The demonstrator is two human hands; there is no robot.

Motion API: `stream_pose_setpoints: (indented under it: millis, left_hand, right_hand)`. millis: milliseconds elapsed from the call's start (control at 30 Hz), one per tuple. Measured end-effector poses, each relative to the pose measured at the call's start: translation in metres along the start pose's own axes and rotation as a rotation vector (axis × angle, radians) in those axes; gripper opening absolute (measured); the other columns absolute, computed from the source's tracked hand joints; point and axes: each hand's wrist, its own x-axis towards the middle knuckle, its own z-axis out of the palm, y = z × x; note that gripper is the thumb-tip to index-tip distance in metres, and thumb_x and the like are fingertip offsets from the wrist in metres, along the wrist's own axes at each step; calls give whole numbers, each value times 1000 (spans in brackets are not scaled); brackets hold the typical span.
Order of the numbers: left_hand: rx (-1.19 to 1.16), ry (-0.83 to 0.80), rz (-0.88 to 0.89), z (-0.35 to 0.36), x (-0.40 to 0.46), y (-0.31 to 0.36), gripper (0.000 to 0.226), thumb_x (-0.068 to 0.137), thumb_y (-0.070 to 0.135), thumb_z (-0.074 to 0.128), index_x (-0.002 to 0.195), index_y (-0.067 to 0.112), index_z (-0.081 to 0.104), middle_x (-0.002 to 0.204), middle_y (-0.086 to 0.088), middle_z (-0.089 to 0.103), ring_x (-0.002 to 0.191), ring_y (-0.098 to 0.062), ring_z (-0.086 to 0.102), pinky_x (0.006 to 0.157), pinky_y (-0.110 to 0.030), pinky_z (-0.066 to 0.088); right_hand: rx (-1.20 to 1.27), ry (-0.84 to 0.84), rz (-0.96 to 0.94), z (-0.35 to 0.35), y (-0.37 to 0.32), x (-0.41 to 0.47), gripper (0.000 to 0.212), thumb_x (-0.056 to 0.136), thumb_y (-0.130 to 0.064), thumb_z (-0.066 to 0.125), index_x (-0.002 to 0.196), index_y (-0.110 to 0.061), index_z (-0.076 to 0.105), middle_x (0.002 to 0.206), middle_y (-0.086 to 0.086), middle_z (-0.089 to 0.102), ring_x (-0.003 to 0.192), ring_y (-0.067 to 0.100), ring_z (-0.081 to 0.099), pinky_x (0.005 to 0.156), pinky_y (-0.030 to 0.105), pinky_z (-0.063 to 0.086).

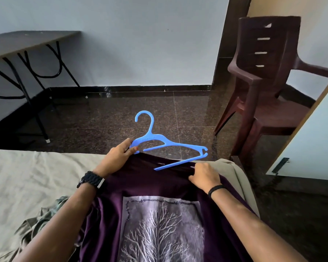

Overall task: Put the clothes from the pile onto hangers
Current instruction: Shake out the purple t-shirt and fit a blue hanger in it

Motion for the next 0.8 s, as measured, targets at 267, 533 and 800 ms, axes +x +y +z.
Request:
stream_pose_setpoints:
  millis: [267, 533, 800]
  left_hand:
    - [-32, -140, 57, -22, -14, -3, 6, 100, 25, 45, 95, 21, 43, 88, 1, 51, 87, -16, 48, 80, -24, 39]
    - [47, -203, 130, -46, -22, 18, 15, 99, 26, 47, 89, 36, 45, 88, 11, 51, 80, 1, 46, 78, -20, 38]
    - [211, -23, 136, -33, -23, 60, 22, 99, 31, 44, 79, 25, 36, 77, -1, 55, 80, -26, 53, 75, -42, 40]
  right_hand:
    - [571, -12, 279, -23, 32, 27, 15, 79, -10, 64, 83, 4, 69, 90, 20, 71, 83, 29, 70, 65, 35, 58]
    - [539, 102, 260, -60, 33, 21, 21, 73, -6, 60, 53, -11, 58, 70, 13, 66, 83, 25, 68, 53, 17, 44]
    - [267, 287, -240, -90, 7, -2, 24, 73, 2, 56, 81, -11, 74, 88, 8, 71, 85, 25, 67, 78, 34, 54]
